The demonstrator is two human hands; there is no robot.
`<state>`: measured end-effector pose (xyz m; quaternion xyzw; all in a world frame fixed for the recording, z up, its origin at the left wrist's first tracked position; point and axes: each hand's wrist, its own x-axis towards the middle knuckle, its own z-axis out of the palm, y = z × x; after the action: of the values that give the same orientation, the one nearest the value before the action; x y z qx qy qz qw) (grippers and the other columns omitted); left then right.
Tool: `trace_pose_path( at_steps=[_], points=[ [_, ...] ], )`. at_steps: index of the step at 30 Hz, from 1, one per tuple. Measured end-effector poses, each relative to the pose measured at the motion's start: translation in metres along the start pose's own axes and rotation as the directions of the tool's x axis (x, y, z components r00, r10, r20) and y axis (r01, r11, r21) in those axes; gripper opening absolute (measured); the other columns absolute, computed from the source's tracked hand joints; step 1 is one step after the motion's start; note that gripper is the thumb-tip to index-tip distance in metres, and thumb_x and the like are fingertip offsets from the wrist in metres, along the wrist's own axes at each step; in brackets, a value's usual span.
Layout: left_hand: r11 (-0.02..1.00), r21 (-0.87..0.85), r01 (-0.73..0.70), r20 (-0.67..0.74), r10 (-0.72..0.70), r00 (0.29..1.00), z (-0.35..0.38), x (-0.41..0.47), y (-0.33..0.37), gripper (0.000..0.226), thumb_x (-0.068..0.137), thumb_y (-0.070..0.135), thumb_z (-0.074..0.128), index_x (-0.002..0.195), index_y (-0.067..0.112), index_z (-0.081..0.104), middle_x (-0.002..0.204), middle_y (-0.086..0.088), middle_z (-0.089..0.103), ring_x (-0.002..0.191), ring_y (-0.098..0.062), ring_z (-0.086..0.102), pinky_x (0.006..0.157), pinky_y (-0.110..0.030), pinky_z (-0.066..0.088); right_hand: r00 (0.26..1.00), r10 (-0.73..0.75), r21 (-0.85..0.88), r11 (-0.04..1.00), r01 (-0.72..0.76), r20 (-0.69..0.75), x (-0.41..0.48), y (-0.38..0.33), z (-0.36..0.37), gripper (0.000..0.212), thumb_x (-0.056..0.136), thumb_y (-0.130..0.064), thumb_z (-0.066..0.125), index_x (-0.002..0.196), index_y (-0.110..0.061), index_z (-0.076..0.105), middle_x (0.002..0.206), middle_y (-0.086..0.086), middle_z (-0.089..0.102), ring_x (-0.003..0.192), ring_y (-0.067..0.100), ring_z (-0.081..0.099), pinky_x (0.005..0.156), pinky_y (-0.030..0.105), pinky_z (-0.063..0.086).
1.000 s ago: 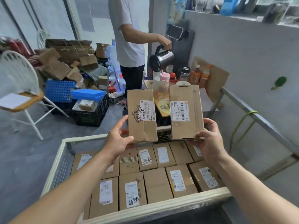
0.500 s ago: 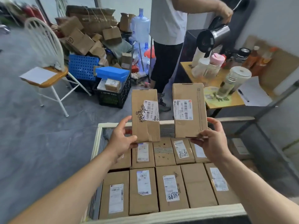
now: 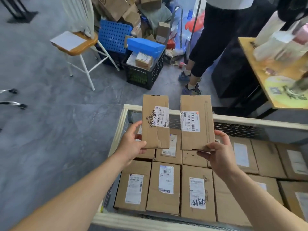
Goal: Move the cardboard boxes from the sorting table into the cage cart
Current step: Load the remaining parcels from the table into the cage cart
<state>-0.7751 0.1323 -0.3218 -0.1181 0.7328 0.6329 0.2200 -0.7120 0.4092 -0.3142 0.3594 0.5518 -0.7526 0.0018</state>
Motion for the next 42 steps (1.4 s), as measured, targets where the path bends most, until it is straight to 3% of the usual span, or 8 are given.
trace_pose_path(
  at_steps=[3,11,15,17,26,31,36,42],
  points=[
    [0.998,-0.002,0.058,-0.040,-0.058,0.998,-0.001,0.017,-0.029,0.079,0.091,-0.015,0.058,0.147,0.038,0.042,0.114,-0.015,0.065,0.102,-0.030,0.069,0.072,-0.038,0.062,0.998,0.058,-0.021,0.998,-0.057,0.036,0.021,0.026,0.003,0.055,0.091,0.015,0.039,0.131,-0.020,0.047,0.124,0.015,0.063,0.102,0.039,0.066,0.082,0.053,0.060],
    [0.974,0.006,0.227,-0.123,-0.224,0.967,0.002,0.051,-0.106,0.083,0.091,-0.013,0.058,0.150,0.041,0.037,0.125,-0.013,0.062,0.105,-0.028,0.067,0.069,-0.029,0.059,0.975,0.223,-0.067,0.973,-0.222,0.010,0.067,0.099,0.000,0.053,0.088,0.017,0.039,0.118,-0.024,0.053,0.116,0.013,0.064,0.090,0.036,0.065,0.077,0.053,0.060],
    [0.962,0.006,0.274,-0.153,-0.270,0.951,0.004,0.065,-0.136,0.083,0.091,-0.014,0.058,0.150,0.040,0.038,0.120,-0.013,0.063,0.106,-0.029,0.066,0.071,-0.033,0.060,0.964,0.265,-0.090,0.961,-0.262,0.021,0.081,0.127,-0.001,0.051,0.090,0.016,0.037,0.116,-0.024,0.053,0.114,0.012,0.064,0.086,0.033,0.064,0.089,0.061,0.056],
    [0.956,0.005,0.294,-0.167,-0.289,0.943,0.002,0.074,-0.147,0.082,0.091,-0.014,0.058,0.150,0.040,0.039,0.120,-0.012,0.063,0.106,-0.029,0.066,0.074,-0.036,0.062,0.961,0.277,-0.106,0.956,-0.275,0.003,0.091,0.138,0.000,0.051,0.090,0.016,0.037,0.122,-0.022,0.051,0.117,0.013,0.063,0.086,0.032,0.064,0.086,0.060,0.058],
    [0.948,-0.002,0.319,-0.217,-0.312,0.925,-0.009,0.124,-0.179,0.081,0.092,-0.016,0.056,0.150,0.038,0.040,0.132,-0.014,0.057,0.109,-0.030,0.063,0.068,-0.032,0.060,0.960,0.277,-0.076,0.957,-0.279,-0.035,0.136,0.167,0.019,0.049,0.093,0.014,0.037,0.124,-0.021,0.048,0.116,0.013,0.064,0.091,0.030,0.066,0.068,0.043,0.058],
    [0.942,0.031,0.335,-0.240,-0.319,0.917,-0.016,0.140,-0.192,0.080,0.093,-0.015,0.052,0.150,0.040,0.041,0.136,-0.014,0.055,0.108,-0.028,0.062,0.069,-0.032,0.059,0.956,0.291,-0.094,0.951,-0.293,-0.038,0.149,0.189,0.028,0.048,0.092,0.014,0.038,0.120,-0.023,0.049,0.122,0.015,0.063,0.106,0.037,0.065,0.077,0.049,0.061],
    [0.935,0.109,0.338,-0.291,-0.296,0.910,-0.020,0.150,-0.199,0.076,0.095,-0.014,0.048,0.149,0.039,0.043,0.130,-0.007,0.058,0.099,-0.018,0.061,0.066,-0.033,0.058,0.947,0.314,-0.147,0.935,-0.322,-0.073,0.156,0.203,0.038,0.049,0.093,0.013,0.041,0.126,-0.022,0.045,0.117,0.011,0.062,0.104,0.033,0.063,0.082,0.051,0.060],
    [0.914,0.239,0.328,-0.332,-0.241,0.912,-0.023,0.158,-0.206,0.079,0.093,-0.015,0.047,0.154,0.034,0.037,0.136,-0.009,0.058,0.109,-0.024,0.061,0.085,-0.042,0.061,0.962,0.266,-0.383,0.884,-0.269,-0.061,0.161,0.218,0.046,0.044,0.097,-0.001,0.059,0.132,-0.024,0.045,0.113,0.007,0.068,0.096,0.023,0.069,0.084,0.047,0.061]
  ],
)
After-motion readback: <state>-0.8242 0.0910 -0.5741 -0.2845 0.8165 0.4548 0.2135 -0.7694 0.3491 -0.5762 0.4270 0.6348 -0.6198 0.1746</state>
